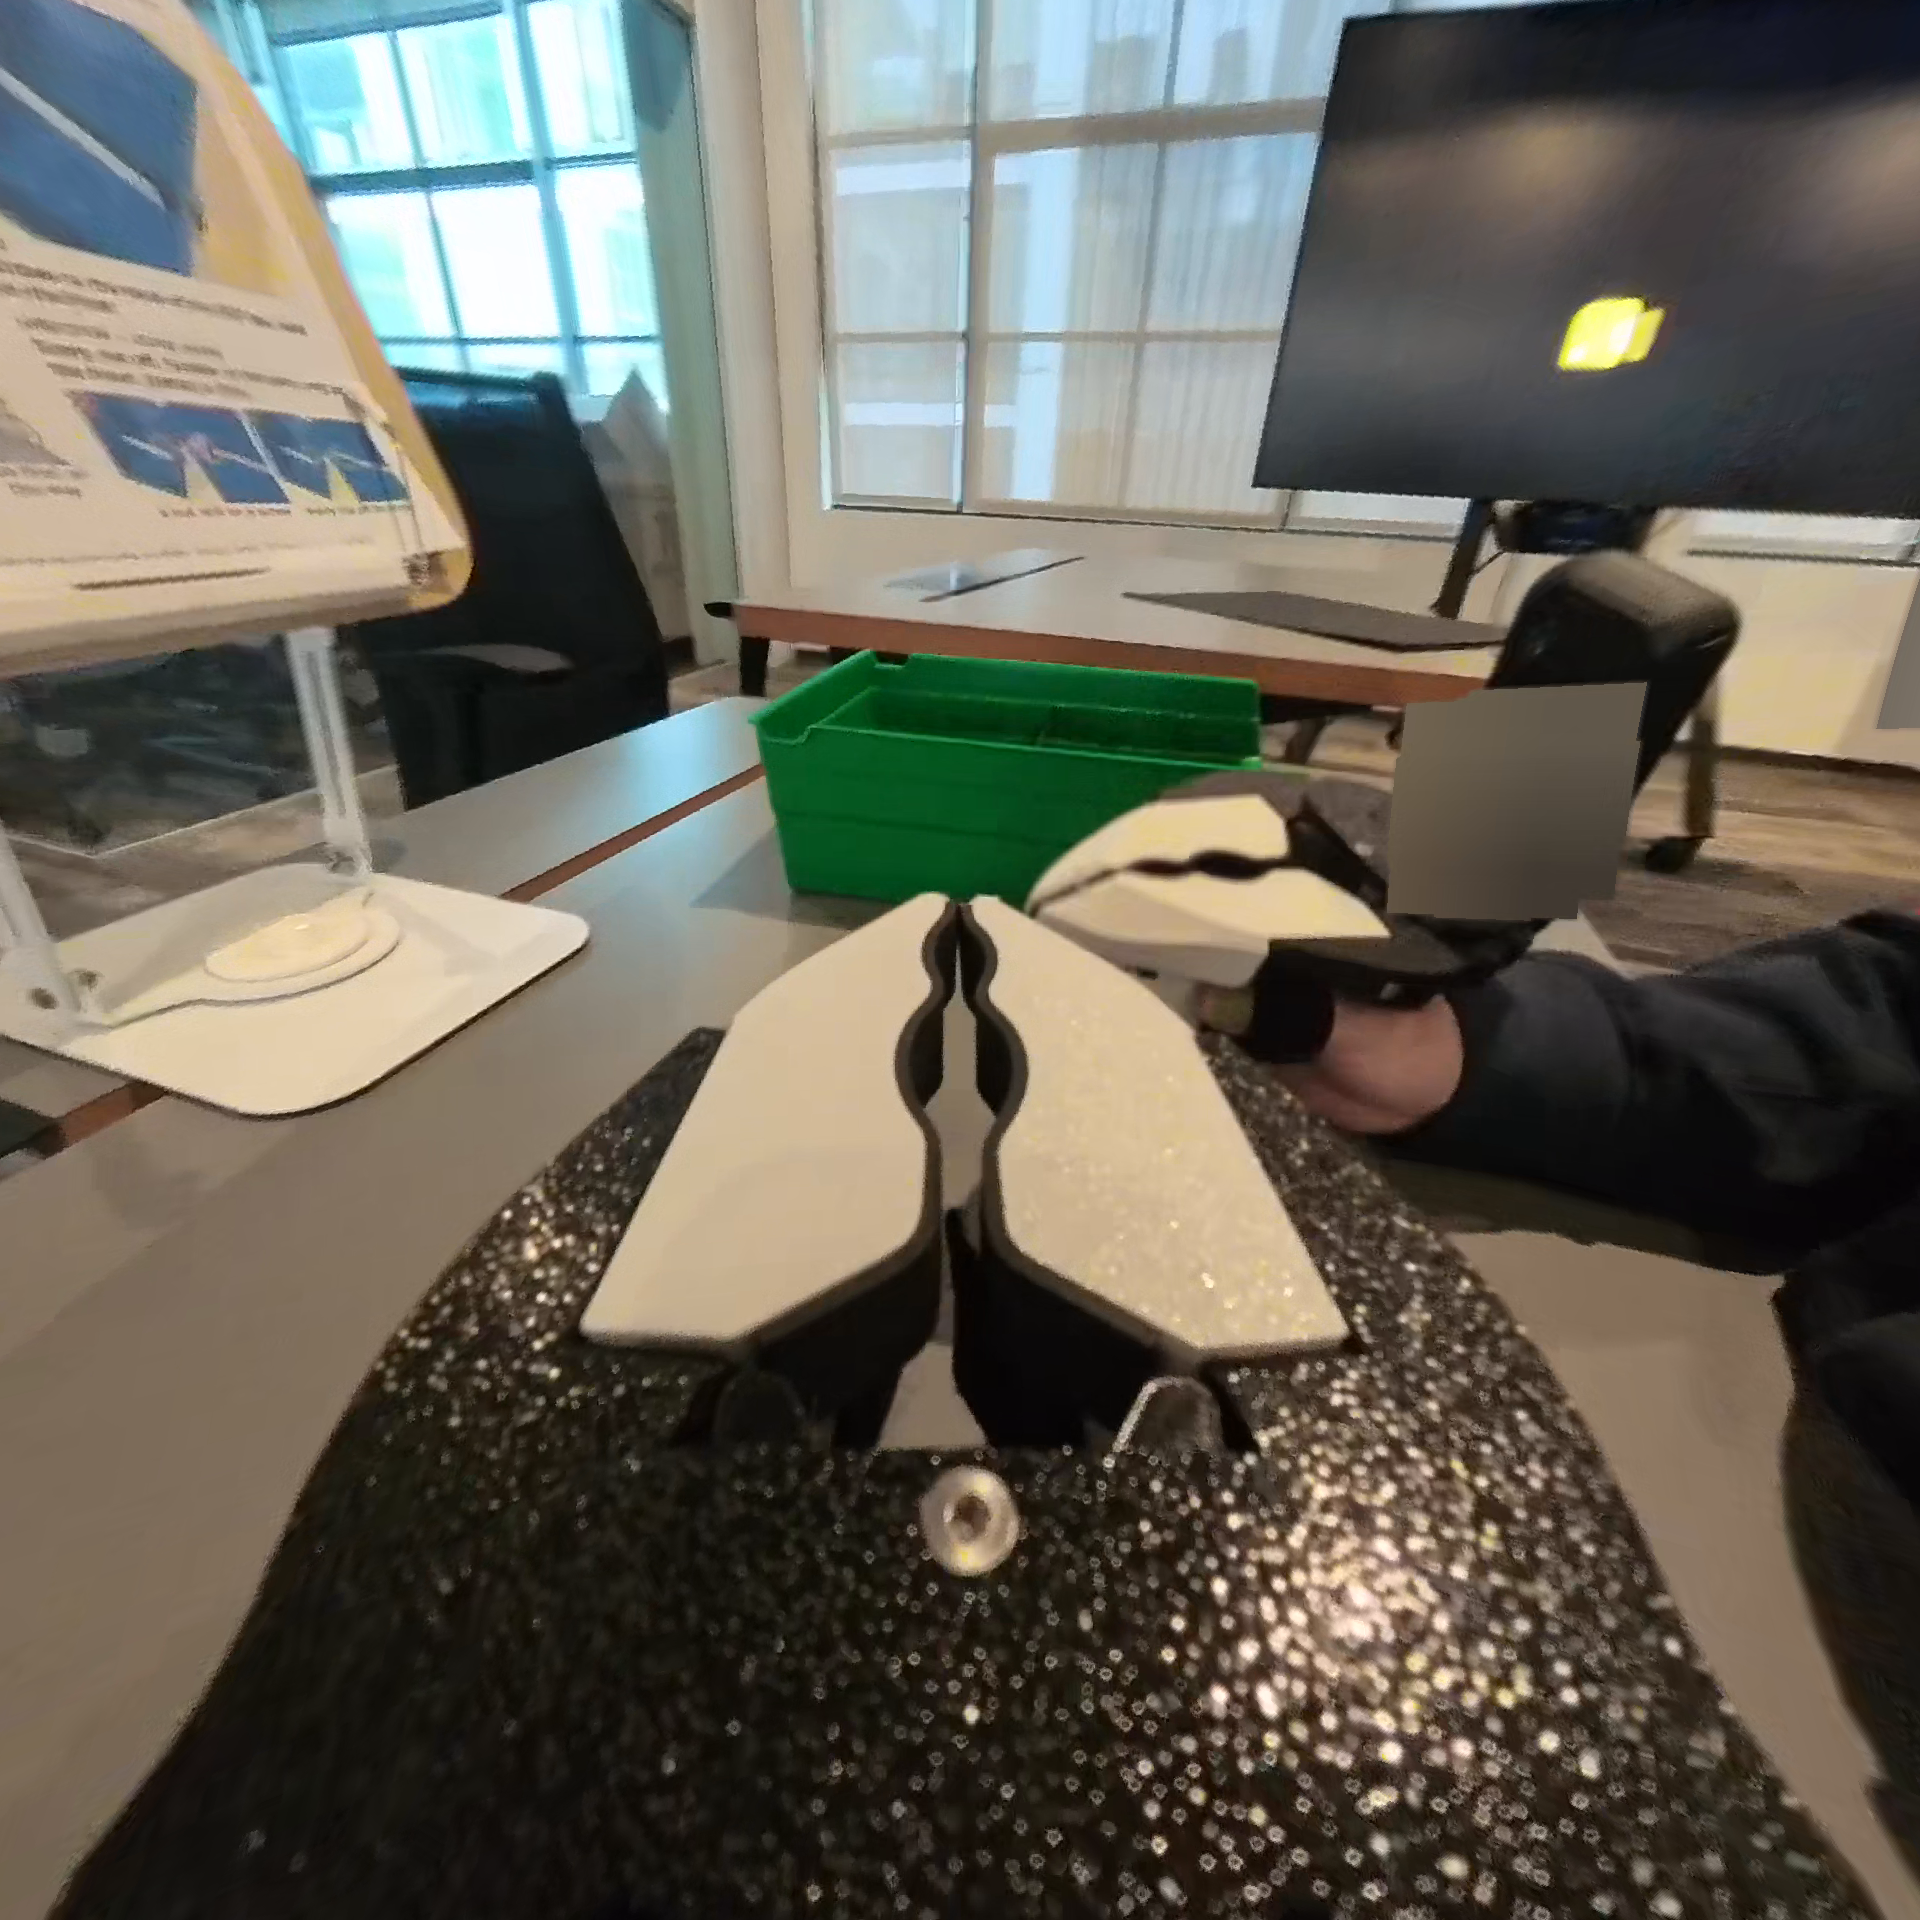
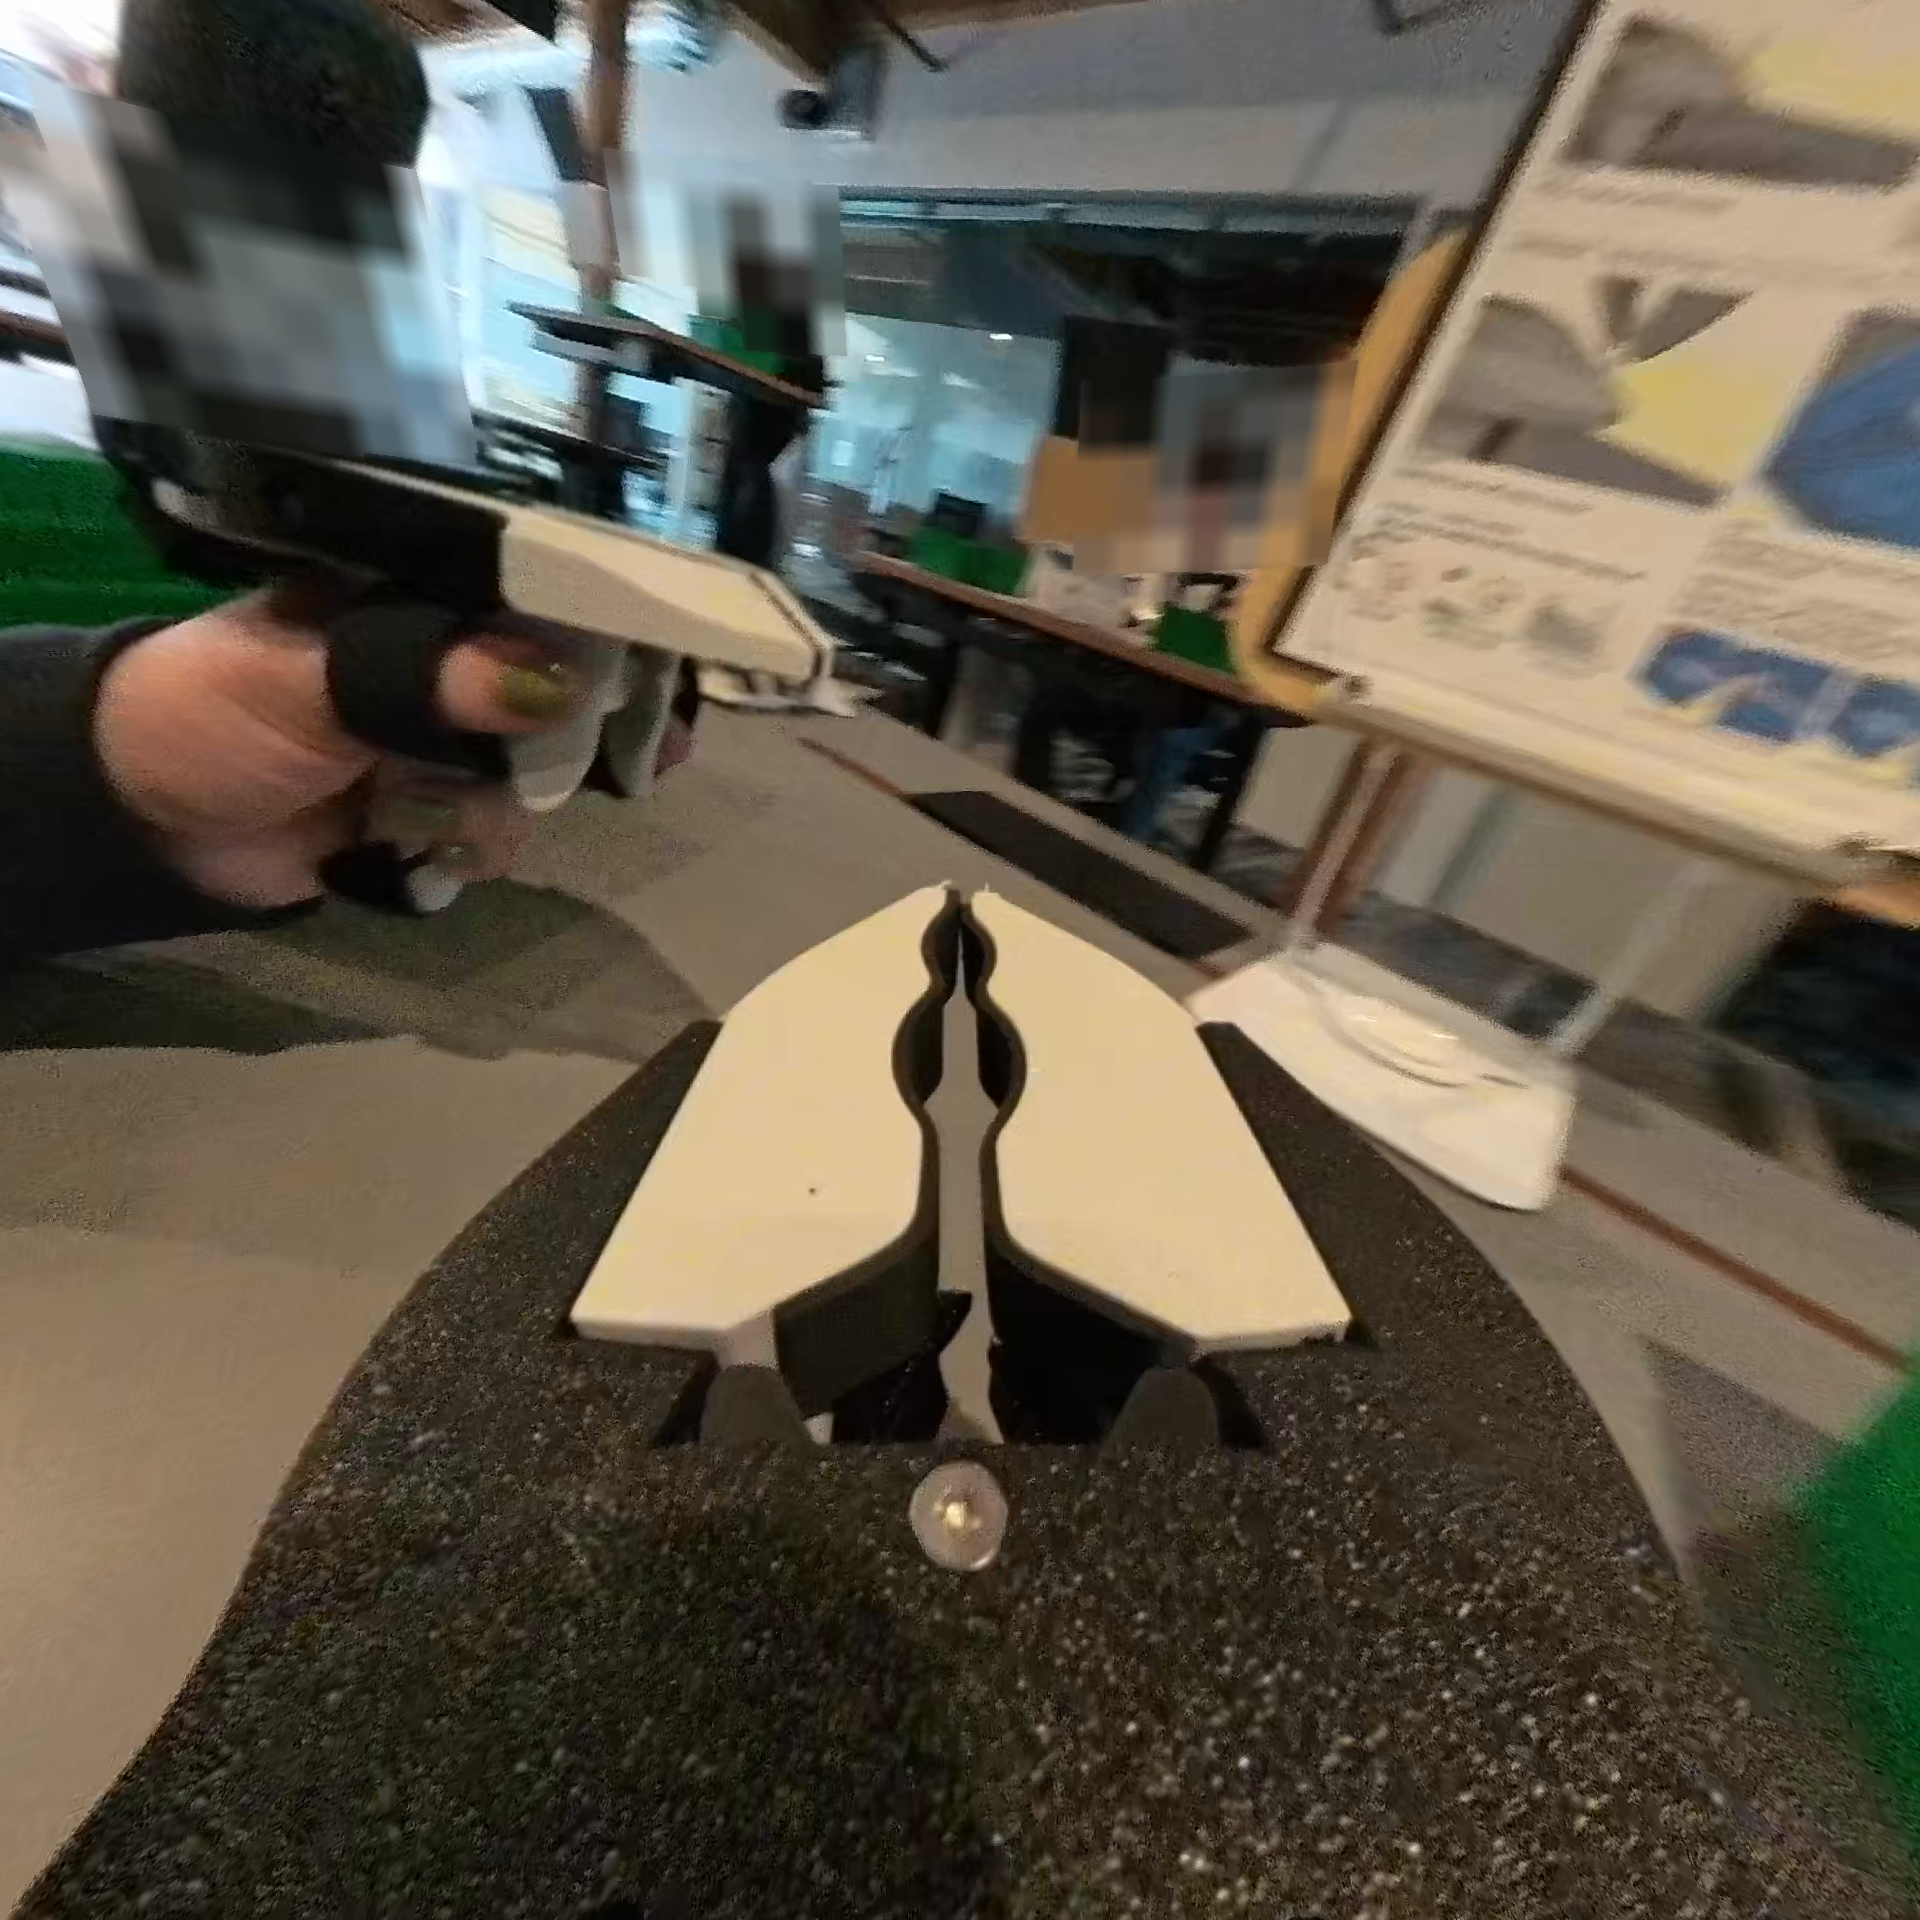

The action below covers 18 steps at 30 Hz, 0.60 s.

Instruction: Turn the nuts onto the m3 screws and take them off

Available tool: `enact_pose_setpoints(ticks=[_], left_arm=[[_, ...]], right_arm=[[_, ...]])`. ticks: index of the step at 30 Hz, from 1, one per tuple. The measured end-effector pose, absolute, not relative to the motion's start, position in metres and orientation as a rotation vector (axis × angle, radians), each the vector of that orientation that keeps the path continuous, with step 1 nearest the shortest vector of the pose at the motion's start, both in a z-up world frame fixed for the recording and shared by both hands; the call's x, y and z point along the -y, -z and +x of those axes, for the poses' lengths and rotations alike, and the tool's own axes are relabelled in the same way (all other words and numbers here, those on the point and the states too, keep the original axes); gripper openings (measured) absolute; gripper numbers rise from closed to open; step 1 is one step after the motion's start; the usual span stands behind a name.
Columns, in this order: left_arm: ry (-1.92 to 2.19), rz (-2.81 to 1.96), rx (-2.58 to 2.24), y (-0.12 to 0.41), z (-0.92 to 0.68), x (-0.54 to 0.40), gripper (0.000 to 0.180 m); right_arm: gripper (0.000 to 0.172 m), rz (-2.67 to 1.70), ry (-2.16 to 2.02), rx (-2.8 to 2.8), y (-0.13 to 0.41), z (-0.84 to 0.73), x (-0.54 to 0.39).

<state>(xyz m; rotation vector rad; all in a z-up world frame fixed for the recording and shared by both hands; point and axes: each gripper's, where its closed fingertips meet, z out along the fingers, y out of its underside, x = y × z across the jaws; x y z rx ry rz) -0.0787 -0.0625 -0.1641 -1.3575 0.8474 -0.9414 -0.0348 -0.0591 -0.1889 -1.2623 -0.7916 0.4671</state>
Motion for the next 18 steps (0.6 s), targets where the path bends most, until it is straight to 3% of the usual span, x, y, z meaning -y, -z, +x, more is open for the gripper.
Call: enact_pose_setpoints(ticks=[8,14,16,18], left_arm=[[0.647,-1.561,-0.663,0.127,-0.188,0.101,0.0],[0.3,-1.979,-0.485,0.167,-0.316,0.101,0.0],[0.233,-2.146,-0.397,0.193,-0.343,0.097,0.023],[0.221,-2.308,-0.326,0.222,-0.359,0.096,0.03]], right_arm=[[0.0,-1.326,-0.791,0.875,0.203,-0.06,0.078],[0.0,-1.352,-0.838,0.867,0.208,-0.061,0.076],[0.0,-1.349,-0.835,0.871,0.209,-0.061,0.076],[0.0,-1.345,-0.828,0.876,0.209,-0.062,0.077]])
